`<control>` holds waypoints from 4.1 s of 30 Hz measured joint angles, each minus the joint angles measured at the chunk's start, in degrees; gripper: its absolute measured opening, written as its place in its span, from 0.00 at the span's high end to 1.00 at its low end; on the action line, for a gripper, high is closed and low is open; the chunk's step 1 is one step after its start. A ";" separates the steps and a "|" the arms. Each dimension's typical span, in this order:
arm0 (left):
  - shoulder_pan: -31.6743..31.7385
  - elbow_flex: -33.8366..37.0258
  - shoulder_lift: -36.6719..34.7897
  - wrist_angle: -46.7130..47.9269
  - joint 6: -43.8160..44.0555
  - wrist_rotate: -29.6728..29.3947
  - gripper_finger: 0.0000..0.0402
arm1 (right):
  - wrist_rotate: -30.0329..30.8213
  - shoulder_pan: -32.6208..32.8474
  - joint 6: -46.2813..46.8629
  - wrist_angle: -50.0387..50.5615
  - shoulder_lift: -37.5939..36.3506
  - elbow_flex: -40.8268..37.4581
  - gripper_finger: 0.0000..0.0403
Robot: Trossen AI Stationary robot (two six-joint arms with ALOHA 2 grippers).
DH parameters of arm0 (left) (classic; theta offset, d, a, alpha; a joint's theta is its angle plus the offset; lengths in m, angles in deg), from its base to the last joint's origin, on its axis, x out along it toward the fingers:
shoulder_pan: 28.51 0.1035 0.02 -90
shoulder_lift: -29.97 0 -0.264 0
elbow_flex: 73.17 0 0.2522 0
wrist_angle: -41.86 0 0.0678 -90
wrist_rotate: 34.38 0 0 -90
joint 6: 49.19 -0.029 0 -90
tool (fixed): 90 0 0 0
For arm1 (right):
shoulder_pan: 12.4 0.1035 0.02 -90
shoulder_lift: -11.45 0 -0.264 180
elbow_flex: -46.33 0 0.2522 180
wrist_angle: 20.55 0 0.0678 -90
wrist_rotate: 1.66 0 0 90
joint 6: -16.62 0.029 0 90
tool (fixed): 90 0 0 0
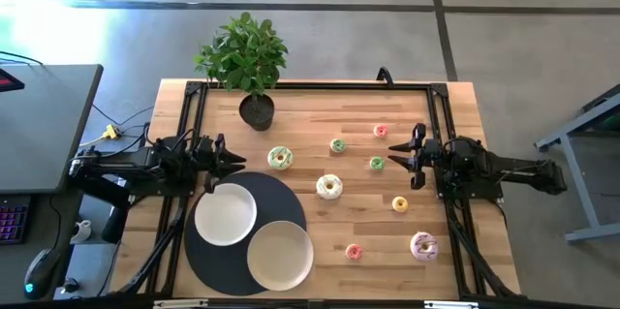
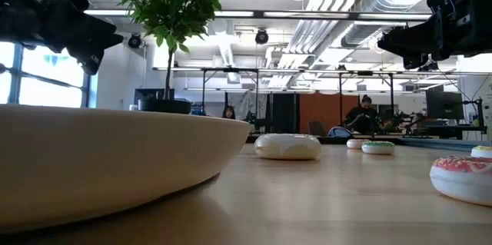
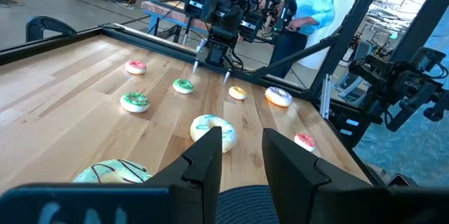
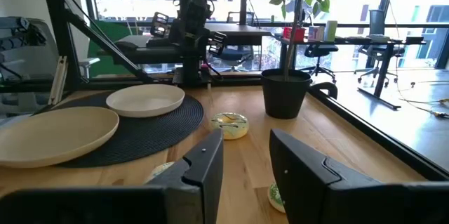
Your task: Pick & Place donuts
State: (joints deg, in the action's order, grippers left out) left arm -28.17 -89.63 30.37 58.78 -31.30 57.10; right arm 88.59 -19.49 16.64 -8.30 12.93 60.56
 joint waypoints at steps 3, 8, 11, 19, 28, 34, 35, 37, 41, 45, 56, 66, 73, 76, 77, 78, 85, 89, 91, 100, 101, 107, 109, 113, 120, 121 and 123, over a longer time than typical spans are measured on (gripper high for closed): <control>0.02 -0.01 0.00 -0.01 0.02 0.00 0.74 | -0.02 0.01 0.00 0.00 0.00 0.02 0.72; 0.01 -0.02 0.00 -0.01 0.00 0.01 0.74 | 0.00 0.00 0.00 0.00 0.00 0.00 0.72; 0.00 0.00 0.00 0.00 0.00 0.00 0.74 | -0.02 0.02 0.00 0.00 0.00 0.00 0.72; 0.00 0.02 0.00 -1.48 -2.79 -2.38 0.74 | -0.01 0.00 -0.01 0.01 0.01 0.02 0.72; 0.00 0.02 0.00 -5.18 0.41 -6.85 0.74 | -0.01 0.02 0.00 0.00 0.01 0.02 0.72; 0.02 0.02 0.22 -8.58 3.21 -11.43 0.74 | 0.00 0.01 -1.07 0.00 0.02 0.00 0.72; 0.01 0.02 0.38 -8.75 2.22 -11.34 0.74 | -0.02 0.02 -1.40 0.02 0.00 0.00 0.72; 0.02 0.02 1.06 -10.21 -0.80 -11.36 0.74 | 0.00 0.01 -1.33 0.00 0.02 0.01 0.72; 0.00 0.02 2.30 -15.02 -6.04 -11.47 0.74 | -0.01 0.02 -0.98 0.00 0.01 0.01 0.72; 0.00 0.02 2.40 -19.69 -8.52 -9.67 0.74 | 0.00 0.02 -1.02 -0.14 0.01 0.01 0.72; 0.02 0.00 6.48 -20.81 -7.14 -10.78 0.74 | -5.89 0.02 -1.19 -11.46 0.00 0.02 0.72; 0.02 0.00 14.38 -26.15 -7.13 -13.08 0.74 | -3.52 0.02 7.10 -14.67 0.00 0.01 0.72; 0.02 0.00 20.71 -31.28 -7.69 -14.58 0.74 | 1.23 0.02 7.03 -15.47 0.00 0.00 0.72; 0.02 -0.07 23.39 -34.24 -8.90 -14.56 0.74 | 1.34 0.02 5.26 -15.45 0.00 0.00 0.72; 0.02 -0.32 24.21 -34.27 -8.94 -14.56 0.74 | 1.34 0.02 4.80 -15.45 0.00 0.00 0.72; 0.02 -0.79 25.14 -34.19 -8.97 -14.55 0.73 | 1.35 0.02 4.62 -15.45 0.00 0.00 0.72; 0.00 -3.48 33.06 -33.16 -9.09 -11.89 0.60 | 3.09 0.02 1.42 -17.69 0.00 0.02 0.72; 0.00 -5.15 38.68 -32.82 -9.17 -11.90 0.57 | 5.84 0.02 0.91 -20.15 -0.02 0.30 0.72; 0.00 -7.50 42.40 -32.79 -10.97 -13.85 0.57 | 5.52 0.02 1.74 -19.78 0.46 1.43 0.72; 0.02 -26.42 64.92 -13.52 -11.21 -14.52 0.60 | 4.94 0.02 11.20 -15.78 11.91 8.50 0.72; 0.02 -28.20 67.31 -10.83 -10.70 -14.54 0.60 | 5.33 0.02 11.41 -15.37 13.93 8.80 0.72; 0.02 -36.51 79.36 0.47 -5.79 -14.56 0.60 | 5.23 0.02 11.27 -16.68 23.80 10.41 0.72; 0.04 -38.36 82.27 2.68 -3.72 -14.56 0.60 | 5.20 0.02 10.49 -16.75 25.91 11.08 0.72; 0.07 -40.67 86.55 5.35 -0.96 -14.66 0.60 | 5.20 0.02 10.29 -16.92 28.36 11.79 0.72; 2.38 -40.91 90.64 9.25 -0.71 -20.09 0.60 | 5.18 0.02 10.12 -18.14 28.89 11.87 0.72; 3.07 -40.94 90.59 10.00 -0.65 -20.12 0.60 | 5.16 0.02 10.08 -18.14 28.85 11.87 0.72; 4.46 -40.94 90.56 10.32 0.36 -18.73 0.60 | 5.17 0.02 10.04 -18.29 28.89 11.89 0.72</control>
State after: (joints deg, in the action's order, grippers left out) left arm -23.70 -130.56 120.93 69.10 -30.95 38.38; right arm 93.76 -19.47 26.68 -26.60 41.82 72.45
